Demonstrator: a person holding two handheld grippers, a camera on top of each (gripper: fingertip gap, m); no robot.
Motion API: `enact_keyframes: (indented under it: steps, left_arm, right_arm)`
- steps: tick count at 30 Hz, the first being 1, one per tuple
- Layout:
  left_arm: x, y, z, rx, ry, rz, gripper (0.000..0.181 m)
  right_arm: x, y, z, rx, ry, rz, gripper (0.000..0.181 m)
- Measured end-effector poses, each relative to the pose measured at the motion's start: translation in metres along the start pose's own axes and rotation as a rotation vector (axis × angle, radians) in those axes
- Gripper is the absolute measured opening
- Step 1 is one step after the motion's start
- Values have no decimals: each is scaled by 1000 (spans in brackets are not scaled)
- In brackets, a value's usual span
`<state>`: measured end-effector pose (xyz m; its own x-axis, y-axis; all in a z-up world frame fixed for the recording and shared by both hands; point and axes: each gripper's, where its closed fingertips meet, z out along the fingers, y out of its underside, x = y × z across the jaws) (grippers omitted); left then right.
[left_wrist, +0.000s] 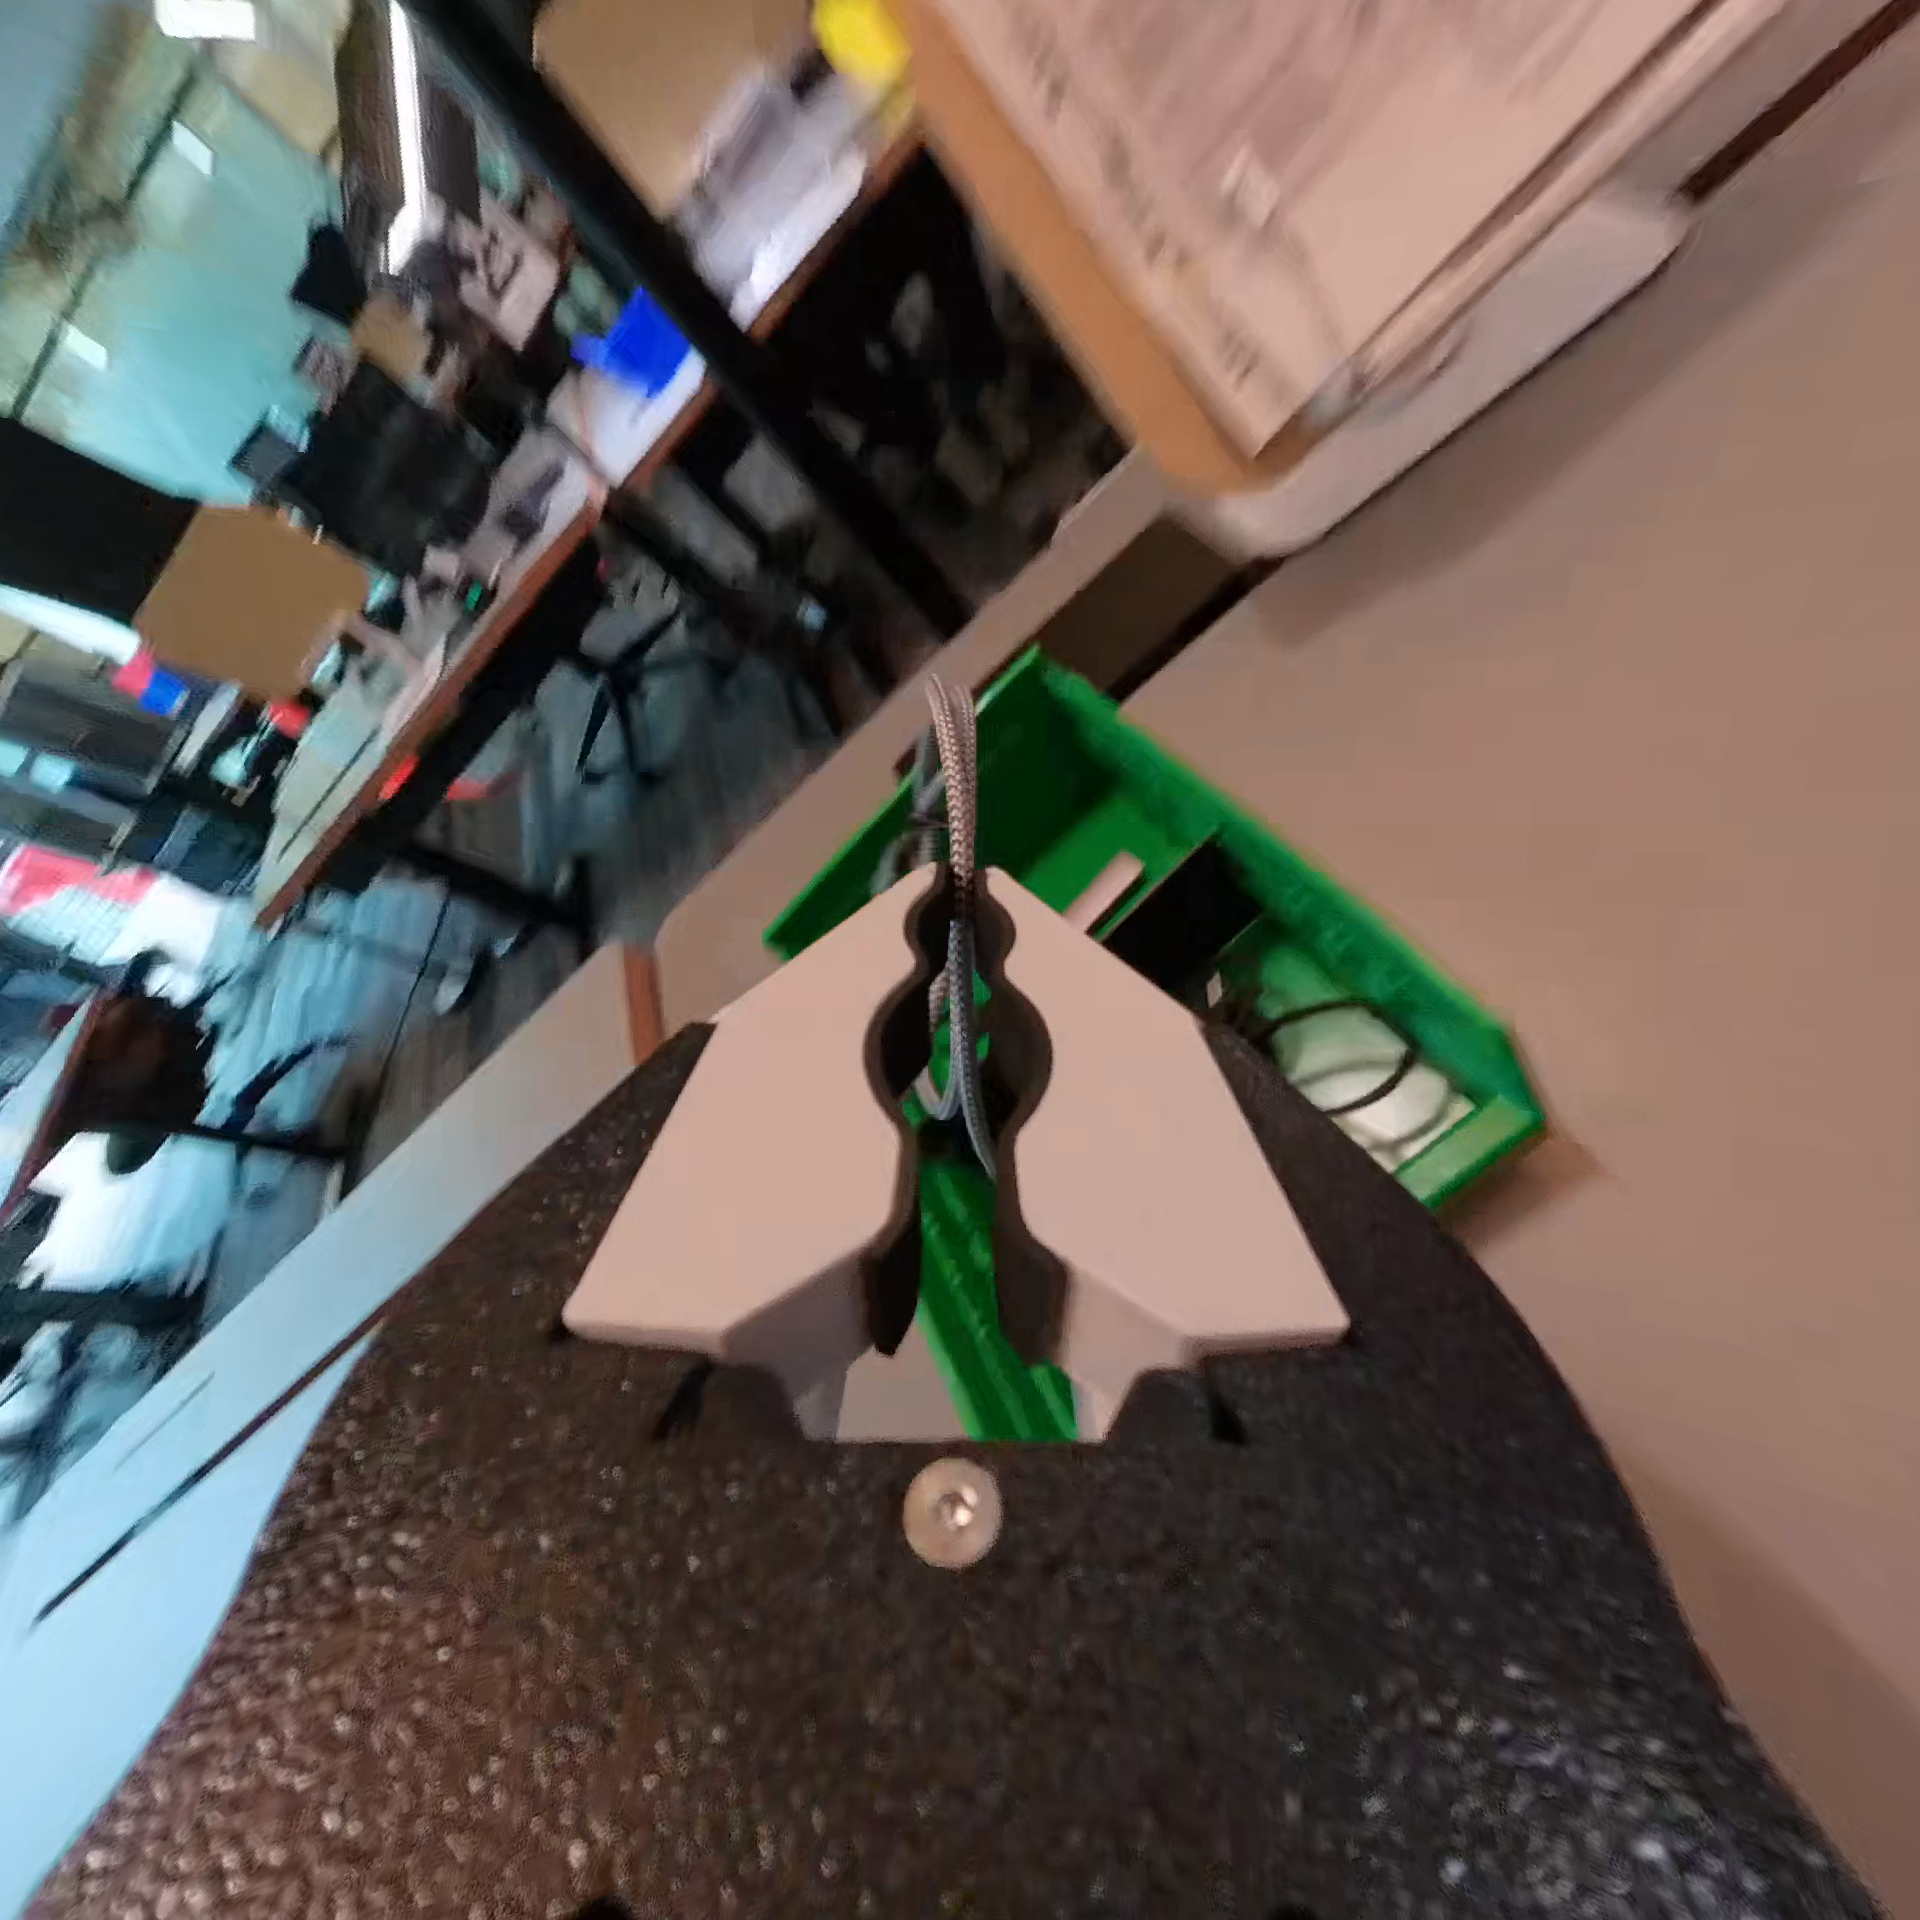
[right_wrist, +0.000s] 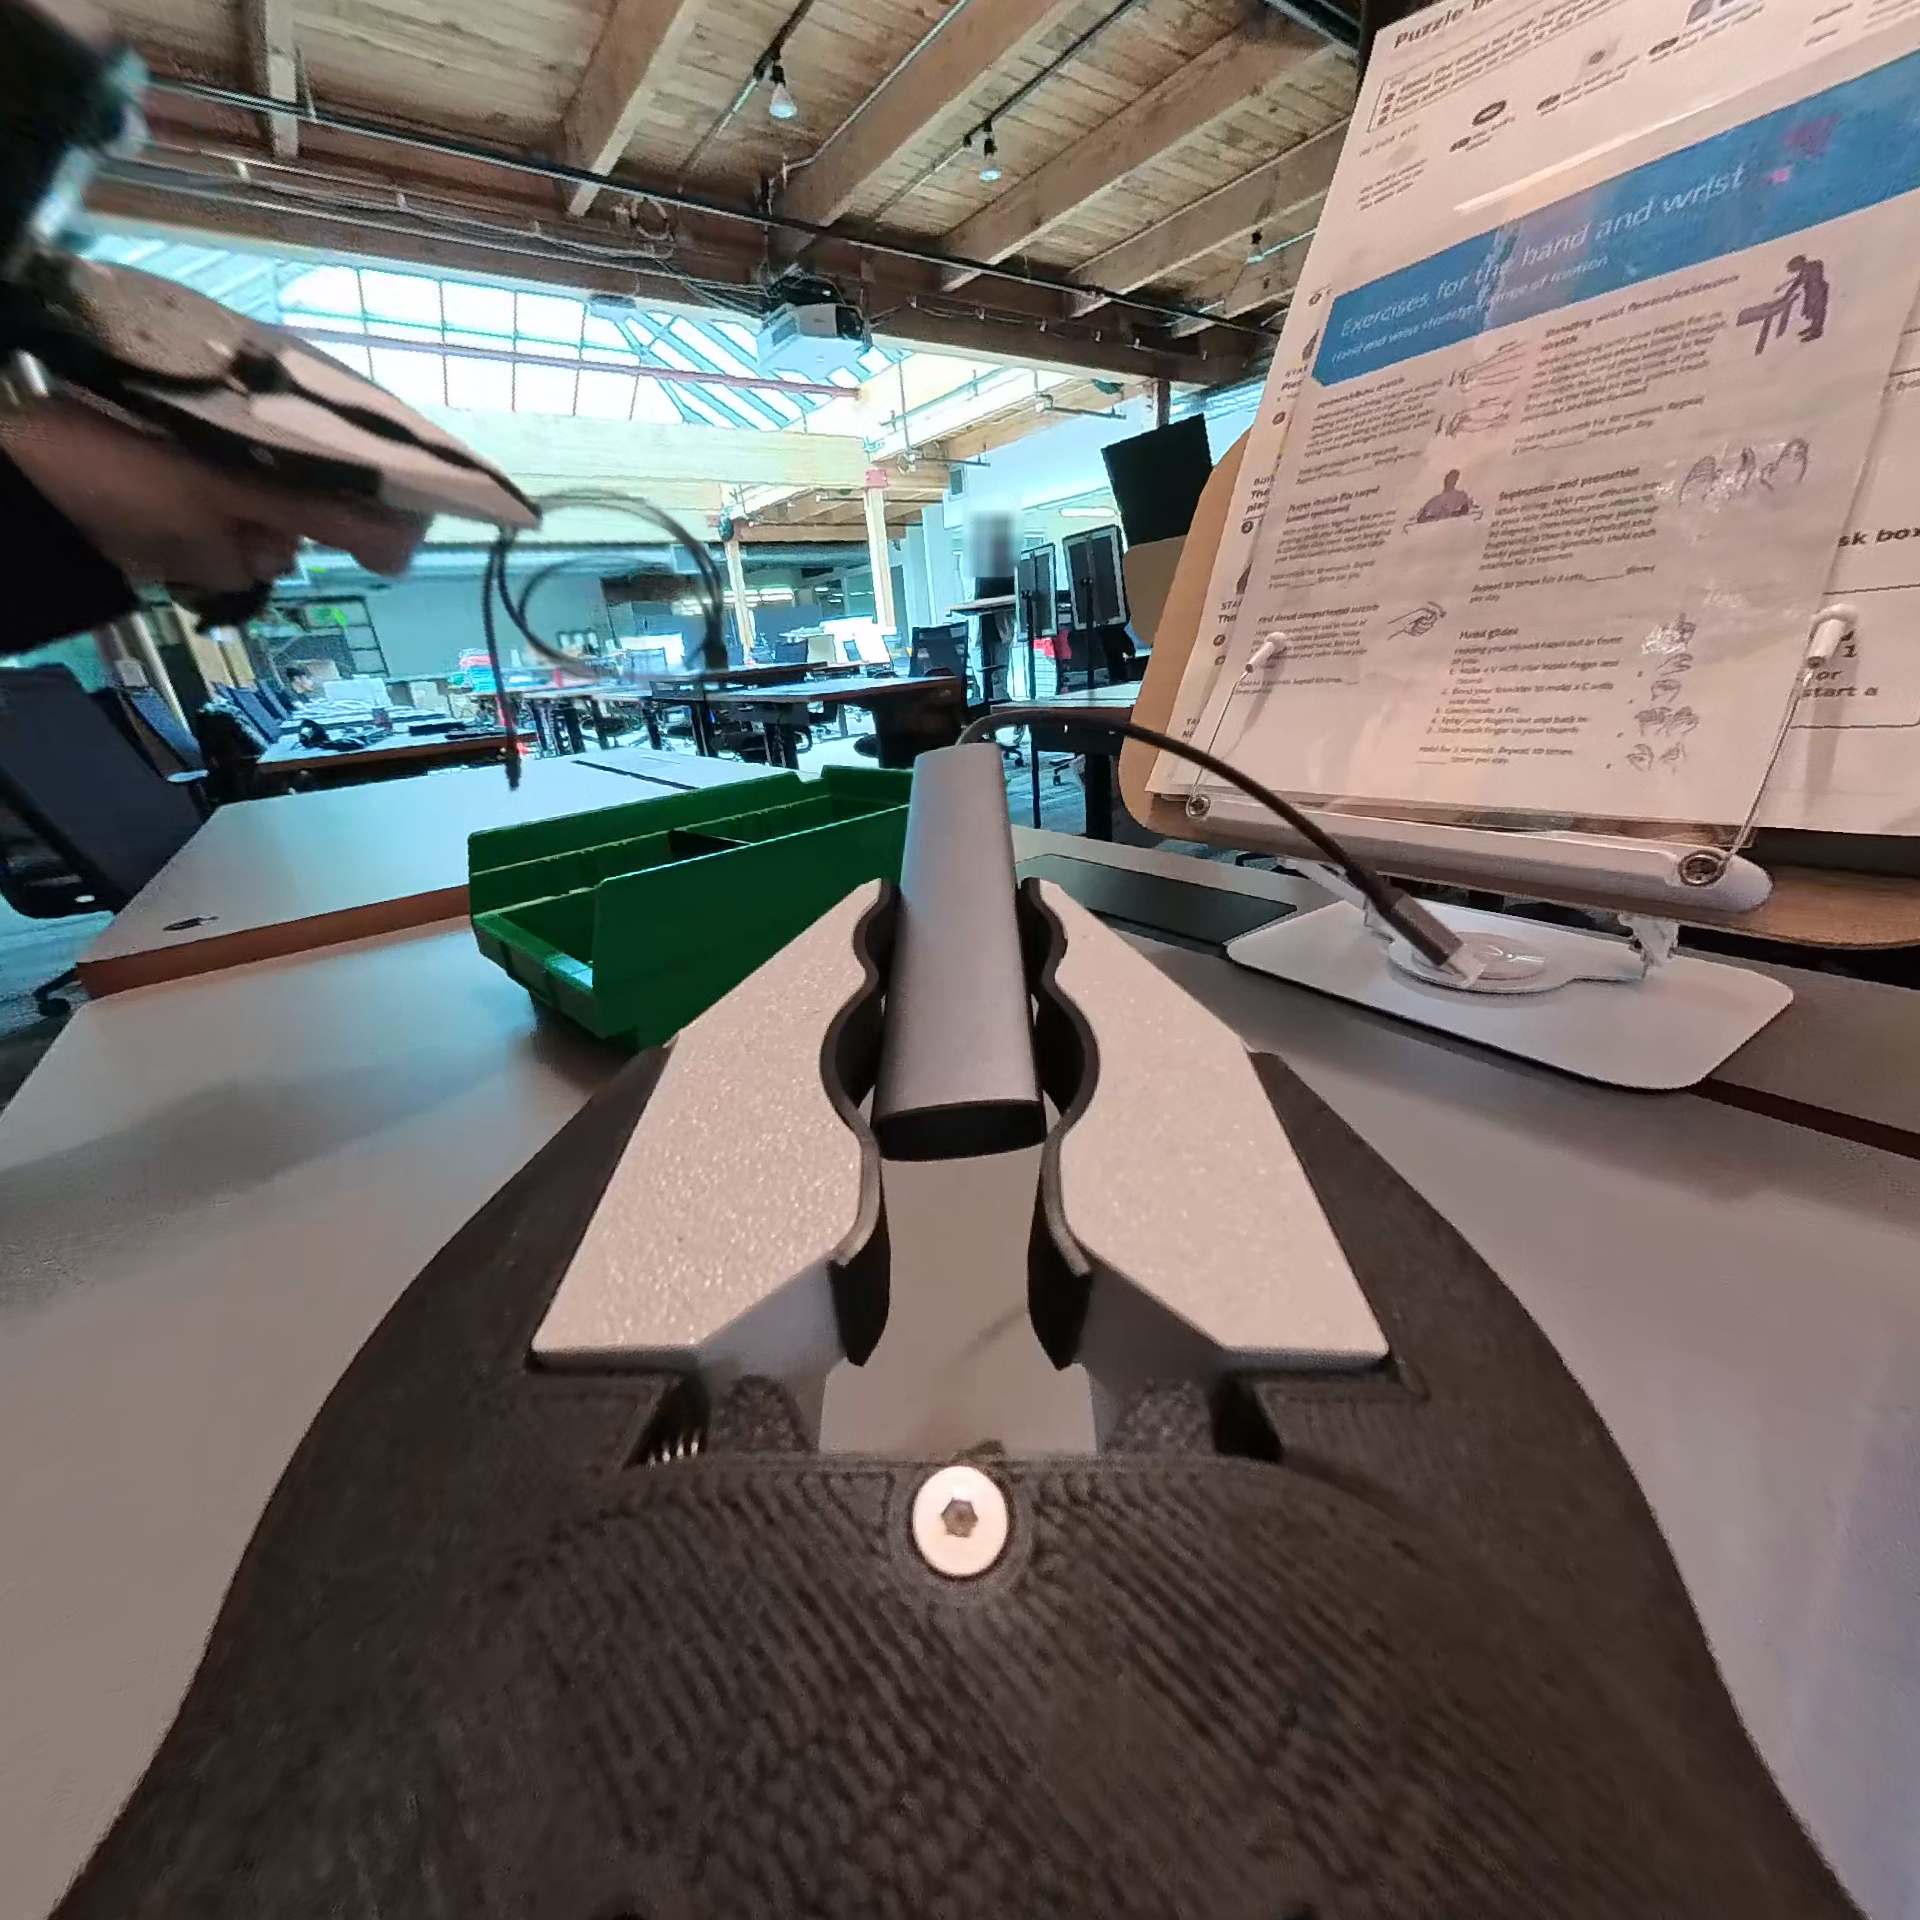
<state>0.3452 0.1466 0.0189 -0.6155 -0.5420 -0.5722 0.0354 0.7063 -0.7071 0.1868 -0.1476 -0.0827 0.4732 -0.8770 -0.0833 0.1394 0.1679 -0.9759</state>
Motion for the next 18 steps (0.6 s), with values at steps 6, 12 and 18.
enact_keyframes:
  steps: [6, 12, 18]
  left_arm:
    - [112, -77, -45, 368, 326, 174, 1]
    - [277, -55, -63, 550, 518, 544, 1]
    - [353, -5, -79, 514, 737, 607, 2]
  right_arm:
    - [14, -12, -8, 54, 52, 32, 22]
    - [21, -18, -14, 85, 65, 69, 22]
    - [18, -18, -13, 79, 51, 62, 22]
